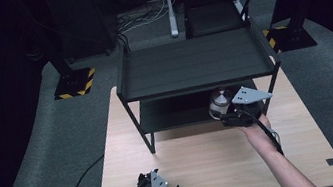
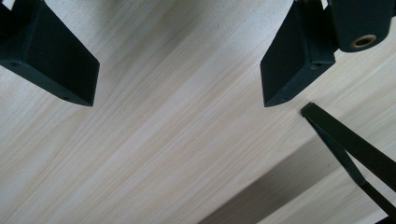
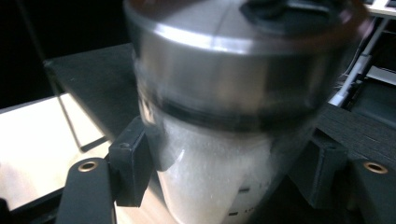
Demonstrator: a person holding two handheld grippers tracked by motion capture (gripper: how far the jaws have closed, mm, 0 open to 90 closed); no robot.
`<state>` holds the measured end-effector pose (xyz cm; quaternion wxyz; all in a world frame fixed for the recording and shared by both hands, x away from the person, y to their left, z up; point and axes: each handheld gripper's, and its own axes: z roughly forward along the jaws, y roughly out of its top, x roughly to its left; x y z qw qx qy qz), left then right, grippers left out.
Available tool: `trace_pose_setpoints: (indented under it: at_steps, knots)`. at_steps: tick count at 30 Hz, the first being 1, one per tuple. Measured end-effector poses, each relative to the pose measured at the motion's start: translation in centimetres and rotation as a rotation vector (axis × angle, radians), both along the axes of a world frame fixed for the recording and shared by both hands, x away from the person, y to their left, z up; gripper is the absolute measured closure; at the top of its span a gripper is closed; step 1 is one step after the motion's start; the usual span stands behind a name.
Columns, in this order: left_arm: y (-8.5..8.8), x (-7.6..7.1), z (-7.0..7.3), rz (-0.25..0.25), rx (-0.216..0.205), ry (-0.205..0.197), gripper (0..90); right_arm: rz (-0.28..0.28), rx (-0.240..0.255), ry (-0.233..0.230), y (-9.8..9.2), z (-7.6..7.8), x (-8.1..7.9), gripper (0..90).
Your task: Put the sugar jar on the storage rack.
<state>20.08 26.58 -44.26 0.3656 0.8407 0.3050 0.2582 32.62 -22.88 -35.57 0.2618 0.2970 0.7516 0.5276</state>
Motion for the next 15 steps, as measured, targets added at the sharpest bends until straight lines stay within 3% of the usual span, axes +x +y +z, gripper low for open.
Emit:
trace_pose_setpoints:
  at_steps: [4,8,15]
  knots:
    - [0.0,0.0,0.0,0.001,-0.001,0.001,11.5,-0.001,0.036,0.021,-0.4,-0.4,0.7,29.8]
    - [0.0,-0.1,0.0,0.001,-0.002,0.000,11.5,0.013,-0.038,-0.038,-0.7,-0.4,-0.4,21.9]
    - [-0.1,0.0,0.0,-0.002,0.004,0.004,11.4,0.071,-0.013,-0.085,-4.7,-2.0,-2.7,14.7]
